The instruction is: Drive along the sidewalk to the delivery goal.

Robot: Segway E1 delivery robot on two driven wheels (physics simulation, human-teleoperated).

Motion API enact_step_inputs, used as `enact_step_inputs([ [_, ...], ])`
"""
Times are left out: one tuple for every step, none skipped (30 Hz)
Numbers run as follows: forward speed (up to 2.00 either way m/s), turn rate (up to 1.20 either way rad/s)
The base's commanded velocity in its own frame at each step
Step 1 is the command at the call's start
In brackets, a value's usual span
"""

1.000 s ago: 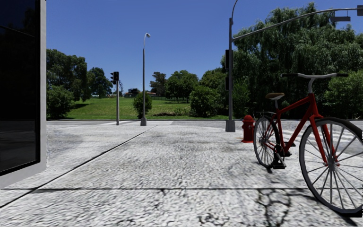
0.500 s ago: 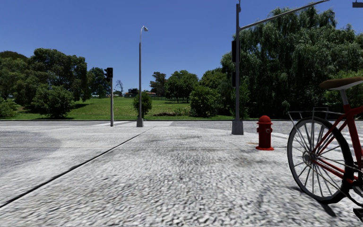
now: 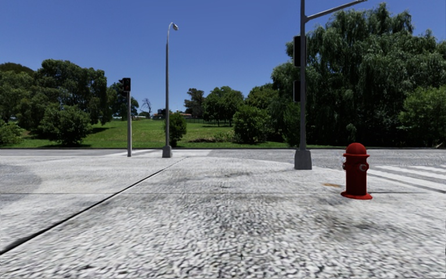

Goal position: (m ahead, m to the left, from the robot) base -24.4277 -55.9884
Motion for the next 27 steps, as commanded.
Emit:
enact_step_inputs([
  [1.97, 0.00],
  [1.89, 0.00],
  [1.86, 0.00],
  [1.85, 0.00],
  [1.85, 0.00],
  [1.85, 0.00],
  [1.84, 0.00],
  [1.84, 0.00],
  [1.84, 0.00],
  [1.84, 0.00],
  [1.82, -0.07],
  [1.77, -0.17],
  [1.77, -0.17],
  [1.69, -0.19],
  [1.64, -0.20],
  [1.56, -0.21],
  [1.56, -0.21],
  [1.53, -0.22],
  [1.51, -0.23],
  [1.47, -0.28],
  [1.47, -0.28],
  [1.44, -0.30],
  [1.43, -0.31],
  [1.43, -0.31],
  [1.43, -0.31],
  [1.43, -0.31],
  [1.43, -0.32],
])
